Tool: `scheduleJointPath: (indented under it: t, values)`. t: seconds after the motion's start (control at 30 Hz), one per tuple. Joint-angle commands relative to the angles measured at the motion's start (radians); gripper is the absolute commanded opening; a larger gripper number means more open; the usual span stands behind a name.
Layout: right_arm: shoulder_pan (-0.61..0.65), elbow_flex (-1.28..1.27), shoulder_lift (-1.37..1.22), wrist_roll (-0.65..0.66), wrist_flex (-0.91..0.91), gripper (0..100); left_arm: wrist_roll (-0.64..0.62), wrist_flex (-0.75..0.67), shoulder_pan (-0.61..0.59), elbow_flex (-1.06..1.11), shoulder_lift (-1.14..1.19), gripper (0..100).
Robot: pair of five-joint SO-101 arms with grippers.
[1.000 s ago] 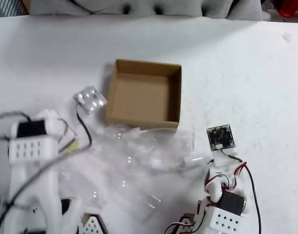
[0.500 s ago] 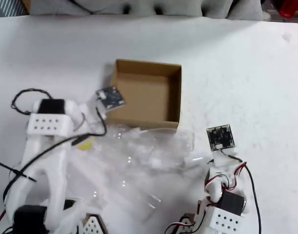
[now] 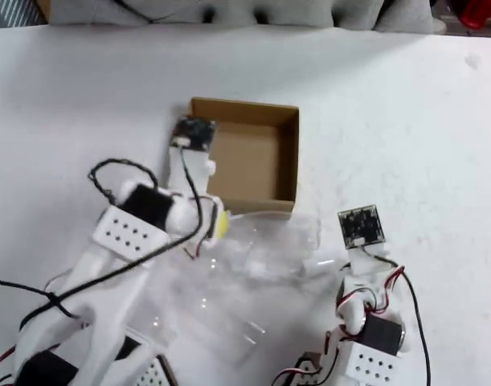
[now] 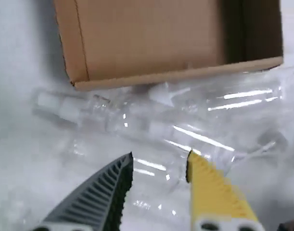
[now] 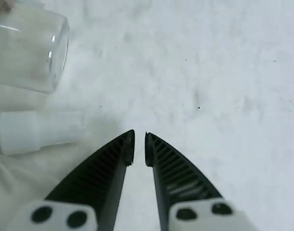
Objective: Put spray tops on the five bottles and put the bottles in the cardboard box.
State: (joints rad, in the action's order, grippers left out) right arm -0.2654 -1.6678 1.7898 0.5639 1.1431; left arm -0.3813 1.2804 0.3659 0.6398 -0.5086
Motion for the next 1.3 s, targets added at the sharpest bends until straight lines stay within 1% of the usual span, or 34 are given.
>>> scheduleJointPath:
  t: [0.0,0.1,0.2,0.27,0.37,0.4,0.43,0.53,0.63,0.83,1.07,1.27]
  values:
    - [0.013,-0.011,0.01,0.051,-0.004,1.8,-0.091,-0.112,0.016,0.051,-0.036,18]
    - [0.013,-0.011,0.01,0.072,-0.002,1.8,-0.126,-0.186,0.013,0.114,-0.036,18]
    - [0.015,-0.011,0.01,0.075,-0.002,1.8,-0.212,-0.212,0.013,0.132,-0.036,19]
    - [0.015,-0.011,0.01,0.077,-0.001,1.7,-0.259,-0.213,0.012,0.13,-0.036,25]
    - [0.015,-0.011,0.01,0.08,-0.001,1.7,-0.307,-0.212,-0.007,0.138,-0.035,36]
    - [0.015,-0.011,0.01,0.08,-0.001,1.7,-0.319,-0.21,-0.018,0.138,-0.035,38]
    - [0.015,-0.011,0.01,0.08,-0.001,1.7,-0.327,-0.21,-0.031,0.138,-0.035,38]
    - [0.015,-0.011,0.01,0.08,-0.001,1.7,-0.333,-0.218,-0.081,0.138,-0.031,35]
    - [0.015,-0.011,0.01,0.08,-0.001,1.7,-0.334,-0.218,-0.107,0.133,0.024,34]
    - [0.015,-0.011,0.01,0.08,-0.001,1.7,-0.333,-0.218,-0.093,0.123,0.153,38]
    - [0.015,-0.011,0.01,0.08,-0.001,1.7,-0.333,-0.218,0.001,0.089,0.275,38]
    - [0.015,-0.011,0.01,0.08,-0.001,1.7,-0.334,-0.218,0.015,0.041,0.389,38]
